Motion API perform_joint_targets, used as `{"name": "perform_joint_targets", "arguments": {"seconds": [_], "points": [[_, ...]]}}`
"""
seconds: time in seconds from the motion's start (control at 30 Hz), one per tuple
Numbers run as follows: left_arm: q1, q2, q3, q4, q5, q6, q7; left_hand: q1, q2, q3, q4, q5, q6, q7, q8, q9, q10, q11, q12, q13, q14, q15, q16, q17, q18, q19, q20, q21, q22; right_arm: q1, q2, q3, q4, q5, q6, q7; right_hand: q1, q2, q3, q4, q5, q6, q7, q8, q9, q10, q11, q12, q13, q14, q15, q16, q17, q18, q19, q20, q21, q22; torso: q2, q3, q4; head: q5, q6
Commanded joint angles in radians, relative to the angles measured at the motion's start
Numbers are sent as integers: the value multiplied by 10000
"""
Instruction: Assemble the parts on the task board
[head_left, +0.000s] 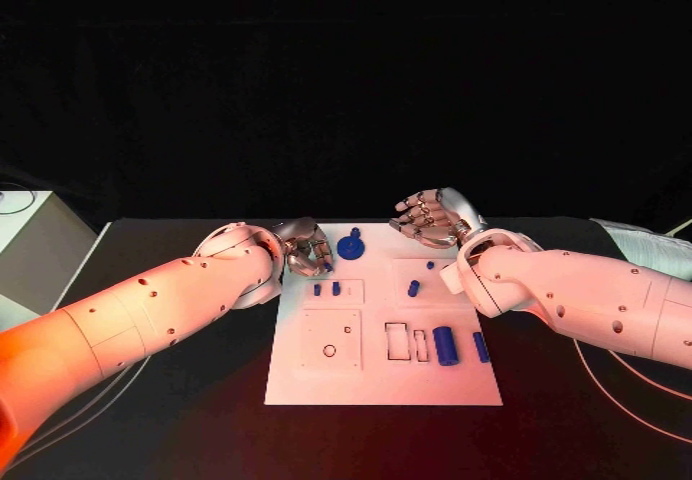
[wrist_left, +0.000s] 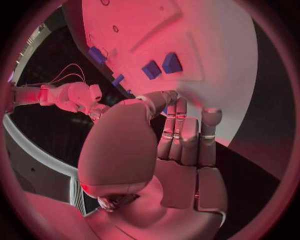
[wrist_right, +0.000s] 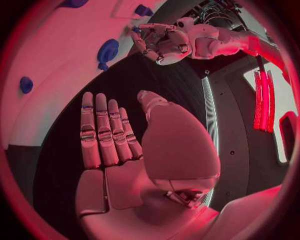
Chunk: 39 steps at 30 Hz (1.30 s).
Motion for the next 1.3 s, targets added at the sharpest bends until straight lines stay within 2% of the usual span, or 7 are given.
{"name": "perform_joint_targets", "arguments": {"seconds": [0.03,0.53,0.93,1.3], "points": [[-1,65,-6,8,-98,148,8,-120,2,-63,-15,-43,68,-17,31,1,59,-3,-29,-14,37,16,32,-9,-60,4,57,-37,-9,-3,13,2,14,-43,119,133,81,-49,52,0,45,-68,377,33,-10,-1,44,-48,-9,18,17,-55,-10,65,-57,21,16,-9,-5,-6,0,5,2],[-1,139,-12,-36,-96,318,-56,-131,9,-73,-17,-50,72,-16,14,7,72,-3,-59,-17,48,15,37,12,-60,3,57,-46,-16,-2,16,2,20,-43,118,131,81,-49,52,0,45,-68,377,33,-10,-1,44,-48,-9,18,17,-55,-10,65,-57,21,16,-9,-4,-6,2,4,7],[-1,270,-158,-116,-118,696,-167,-111,21,-70,-39,-55,80,-23,4,14,86,-9,-79,-18,34,11,34,-19,-60,7,55,-47,-15,-2,9,2,23,-43,122,127,81,-49,52,0,45,-68,377,33,-10,-1,44,-48,-9,18,17,-55,-10,65,-57,21,16,-9,-2,-3,2,-13,-33],[-1,281,-199,-123,-162,711,-186,-76,61,-79,-86,-68,140,-35,0,40,163,-27,-104,-7,56,0,49,18,-69,48,47,-28,27,-2,12,2,10,-43,122,131,81,-49,52,0,45,-68,377,33,-10,-1,44,-48,-9,18,17,-55,-10,65,-57,21,16,-9,-5,1,3,-23,-54]]}}
